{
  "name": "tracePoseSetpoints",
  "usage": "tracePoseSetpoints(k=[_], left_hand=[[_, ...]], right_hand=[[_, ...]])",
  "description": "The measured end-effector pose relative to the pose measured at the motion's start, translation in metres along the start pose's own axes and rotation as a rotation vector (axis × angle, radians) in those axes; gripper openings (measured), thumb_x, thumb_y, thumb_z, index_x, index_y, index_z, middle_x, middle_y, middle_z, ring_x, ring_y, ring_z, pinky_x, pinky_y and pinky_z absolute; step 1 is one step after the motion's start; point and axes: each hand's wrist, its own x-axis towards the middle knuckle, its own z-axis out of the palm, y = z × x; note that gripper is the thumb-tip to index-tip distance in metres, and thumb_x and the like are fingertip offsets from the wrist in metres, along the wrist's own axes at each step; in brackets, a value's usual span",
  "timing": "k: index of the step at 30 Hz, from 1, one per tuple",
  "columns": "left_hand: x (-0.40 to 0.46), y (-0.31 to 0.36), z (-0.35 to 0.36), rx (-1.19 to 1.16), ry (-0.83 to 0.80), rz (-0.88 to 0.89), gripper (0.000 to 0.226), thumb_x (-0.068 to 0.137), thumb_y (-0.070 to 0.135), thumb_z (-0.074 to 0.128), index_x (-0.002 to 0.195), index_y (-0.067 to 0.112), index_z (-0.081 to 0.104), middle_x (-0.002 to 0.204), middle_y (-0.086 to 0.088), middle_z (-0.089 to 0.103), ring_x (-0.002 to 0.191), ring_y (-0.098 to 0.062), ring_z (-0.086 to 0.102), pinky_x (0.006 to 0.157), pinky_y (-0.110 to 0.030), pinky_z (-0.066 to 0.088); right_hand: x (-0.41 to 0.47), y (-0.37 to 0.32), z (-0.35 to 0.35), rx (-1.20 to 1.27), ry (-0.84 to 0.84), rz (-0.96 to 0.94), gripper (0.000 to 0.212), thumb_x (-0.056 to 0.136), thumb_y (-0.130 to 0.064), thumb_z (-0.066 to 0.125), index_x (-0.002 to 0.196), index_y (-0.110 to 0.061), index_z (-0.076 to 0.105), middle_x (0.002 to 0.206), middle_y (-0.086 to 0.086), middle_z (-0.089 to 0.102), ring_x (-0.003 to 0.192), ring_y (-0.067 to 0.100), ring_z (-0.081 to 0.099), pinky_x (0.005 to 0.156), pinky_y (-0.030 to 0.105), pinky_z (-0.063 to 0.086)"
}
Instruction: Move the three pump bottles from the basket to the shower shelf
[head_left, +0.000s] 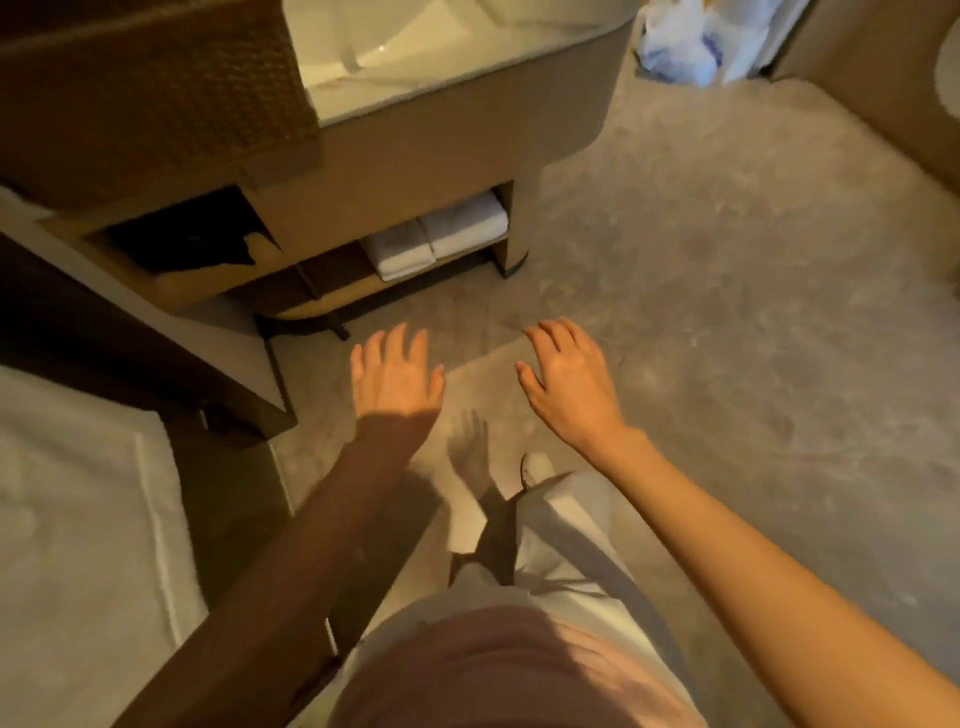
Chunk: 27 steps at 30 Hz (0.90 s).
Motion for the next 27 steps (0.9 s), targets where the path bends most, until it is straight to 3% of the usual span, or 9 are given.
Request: tracePoseSetpoints(k=[4,10,16,20,27], left_hand=[[0.060,-0.006,-0.019,0.003,0.142,-0.179,0.049,0.087,0.034,0.044,0.127,0.008,0.055,0.132,-0.019,0.055,0.120,-0.040,0.050,0.103,-0.053,0.038],[0.135,-0.028,-0.076,0.027,0.245,-0.481,0.044,0.091,0.036,0.045,0.131,0.017,0.048,0.138,-0.009,0.050,0.128,-0.030,0.043,0.109,-0.048,0.031],[0.181,-0.080,-0.128,0.096,0.341,-0.684,0.051,0.091,0.037,0.047,0.137,0.013,0.043,0.142,-0.013,0.045,0.131,-0.034,0.038,0.109,-0.049,0.027],[0.218,-0.121,-0.154,0.117,0.428,-0.747,0.051,0.093,0.040,0.042,0.137,0.015,0.042,0.144,-0.012,0.042,0.133,-0.033,0.037,0.110,-0.048,0.027],[0.272,-0.187,-0.184,0.111,0.440,-0.892,0.052,0.095,0.042,0.036,0.140,0.017,0.038,0.148,-0.012,0.037,0.136,-0.033,0.031,0.112,-0.048,0.022]], right_hand=[[0.106,0.010,-0.013,0.025,-0.015,-0.181,0.046,0.094,-0.030,0.048,0.133,-0.006,0.048,0.136,0.018,0.051,0.133,0.036,0.038,0.110,0.048,0.032],[0.253,-0.027,-0.044,0.148,-0.025,-0.496,0.044,0.089,-0.024,0.058,0.128,-0.004,0.052,0.131,0.020,0.055,0.129,0.040,0.042,0.105,0.053,0.037],[0.365,-0.095,-0.062,0.186,-0.009,-0.812,0.046,0.091,-0.027,0.055,0.132,-0.008,0.046,0.137,0.018,0.049,0.132,0.037,0.038,0.108,0.049,0.033],[0.434,-0.159,-0.069,0.228,0.052,-0.938,0.043,0.092,-0.027,0.053,0.131,-0.008,0.049,0.136,0.016,0.052,0.130,0.034,0.042,0.107,0.051,0.036],[0.528,-0.252,-0.066,0.226,0.013,-1.149,0.048,0.095,-0.033,0.046,0.137,-0.009,0.044,0.141,0.016,0.046,0.137,0.033,0.033,0.111,0.042,0.026]])
